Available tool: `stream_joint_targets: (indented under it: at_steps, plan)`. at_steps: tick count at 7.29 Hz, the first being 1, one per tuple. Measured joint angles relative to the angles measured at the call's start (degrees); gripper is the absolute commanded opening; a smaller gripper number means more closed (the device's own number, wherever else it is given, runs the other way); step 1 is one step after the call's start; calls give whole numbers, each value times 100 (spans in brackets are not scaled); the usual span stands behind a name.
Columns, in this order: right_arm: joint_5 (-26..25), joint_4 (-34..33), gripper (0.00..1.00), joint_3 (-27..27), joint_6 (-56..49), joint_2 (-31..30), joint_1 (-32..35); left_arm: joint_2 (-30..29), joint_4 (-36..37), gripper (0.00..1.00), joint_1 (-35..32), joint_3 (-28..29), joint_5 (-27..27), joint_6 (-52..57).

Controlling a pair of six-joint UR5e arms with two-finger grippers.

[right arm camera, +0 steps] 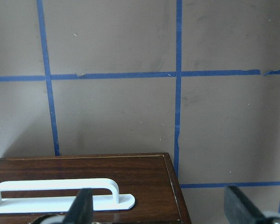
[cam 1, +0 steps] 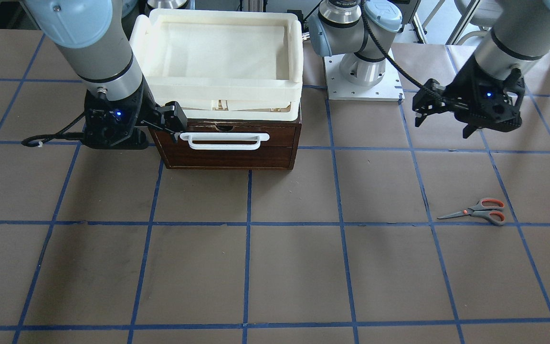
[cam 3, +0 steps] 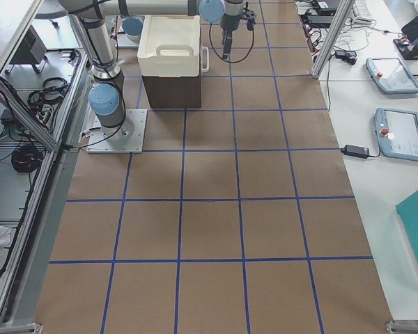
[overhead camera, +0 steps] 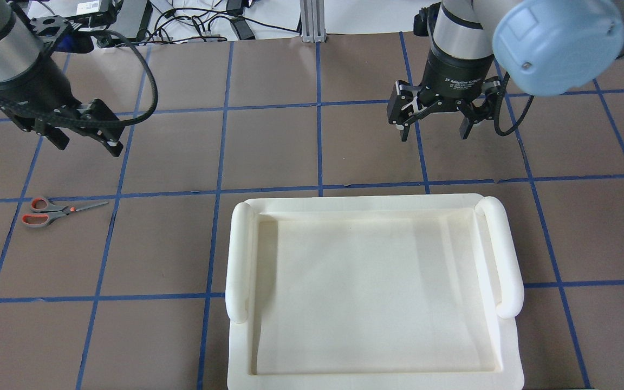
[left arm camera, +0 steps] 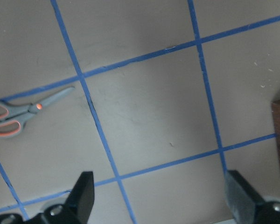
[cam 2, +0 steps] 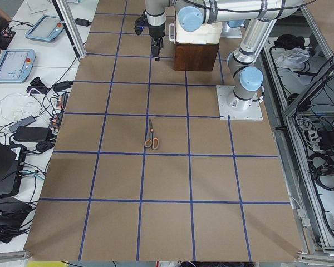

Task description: Place scissors in drawer with both arms

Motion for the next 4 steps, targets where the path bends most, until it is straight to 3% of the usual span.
stream_joint_targets:
  at_steps: [2, 4]
  plan:
    - [113, 71, 100, -10, -353, 273, 151, -180, 46, 100, 879, -245, 220, 2374]
    - [384, 51, 100, -34, -1496, 529, 273, -539, 599, 100, 1203, -350, 717, 4270]
